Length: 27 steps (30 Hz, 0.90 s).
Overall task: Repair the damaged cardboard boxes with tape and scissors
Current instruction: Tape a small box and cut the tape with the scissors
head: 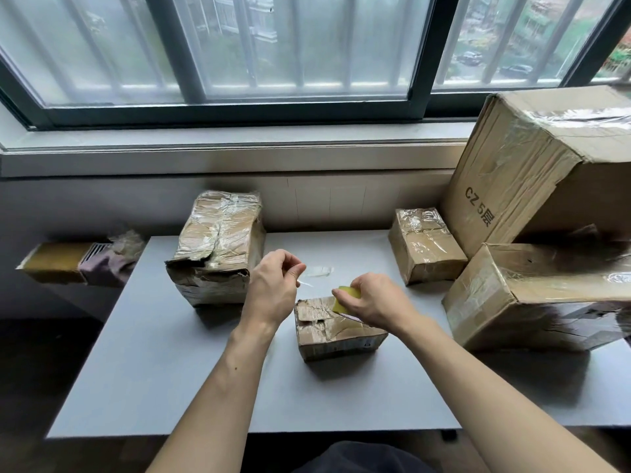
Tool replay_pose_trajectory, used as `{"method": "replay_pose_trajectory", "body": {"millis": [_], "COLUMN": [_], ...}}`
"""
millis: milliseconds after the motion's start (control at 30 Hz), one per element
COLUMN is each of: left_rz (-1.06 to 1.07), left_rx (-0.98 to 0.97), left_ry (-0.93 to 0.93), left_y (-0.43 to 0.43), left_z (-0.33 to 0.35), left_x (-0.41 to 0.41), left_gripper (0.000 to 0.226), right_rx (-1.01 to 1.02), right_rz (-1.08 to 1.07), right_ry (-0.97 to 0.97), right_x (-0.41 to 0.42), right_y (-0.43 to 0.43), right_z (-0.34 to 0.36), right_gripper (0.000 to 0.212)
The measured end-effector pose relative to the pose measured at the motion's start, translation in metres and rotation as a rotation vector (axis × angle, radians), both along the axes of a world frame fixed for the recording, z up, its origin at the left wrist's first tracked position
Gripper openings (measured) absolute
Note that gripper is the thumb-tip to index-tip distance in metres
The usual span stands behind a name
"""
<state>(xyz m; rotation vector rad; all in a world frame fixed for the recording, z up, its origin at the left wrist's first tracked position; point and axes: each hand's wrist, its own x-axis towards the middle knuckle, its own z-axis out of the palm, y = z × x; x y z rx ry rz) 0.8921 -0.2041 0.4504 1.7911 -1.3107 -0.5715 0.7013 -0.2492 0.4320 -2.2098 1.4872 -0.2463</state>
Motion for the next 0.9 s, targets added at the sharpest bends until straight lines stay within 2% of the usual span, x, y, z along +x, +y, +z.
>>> {"method": "replay_pose_trajectory", "body": {"millis": [133,233,333,367,433,467,533,700,900], "left_rz": [-0.004,0.041,0.122,0.148,0.187,0.210,0.279,0.383,0.398], "left_rx": [0.199,0.268,0.404,0.429,0.433,0.423,0.412,0.459,0.518], "left_ry": [0.107,0.137,0.229,0.272,0.295,0.297,0.344,0.529,0.529], "left_y": [0.003,0.011,0.015,0.014,0.015,0.015,0.018,0.028,0.032], "left_z": [-0.022,-0.046,-0.066,-0.071,-0.075,-0.076,-0.082,-0.105,-0.128], "left_x": [0.003,0.005,0.010,0.012,0.015,0.016,0.020,0.027,0.022], "left_gripper": [0.011,0.017,0.044,0.045,0.018,0.016,0.023,0.024,0.027], "right_rx": [0.010,0.076,0.135,0.135,0.140,0.143,0.131,0.140,0.139], "right_rz": [-0.028,-0.081,-0.123,-0.123,-0.114,-0.101,-0.060,0.064,0.147], "right_ry": [0.007,-0.060,-0.129,-0.132,-0.159,-0.179,-0.184,-0.112,-0.017], "right_x": [-0.004,-0.006,-0.007,-0.006,-0.002,0.001,0.010,0.037,0.054], "right_y": [-0.002,-0.008,-0.013,-0.014,-0.014,-0.013,-0.015,-0.020,-0.019], "right_z": [-0.003,-0.006,-0.012,-0.013,-0.016,-0.016,-0.018,-0.022,-0.027], "right_gripper": [0.060,0.062,0.060,0.060,0.056,0.055,0.055,0.052,0.052]}}
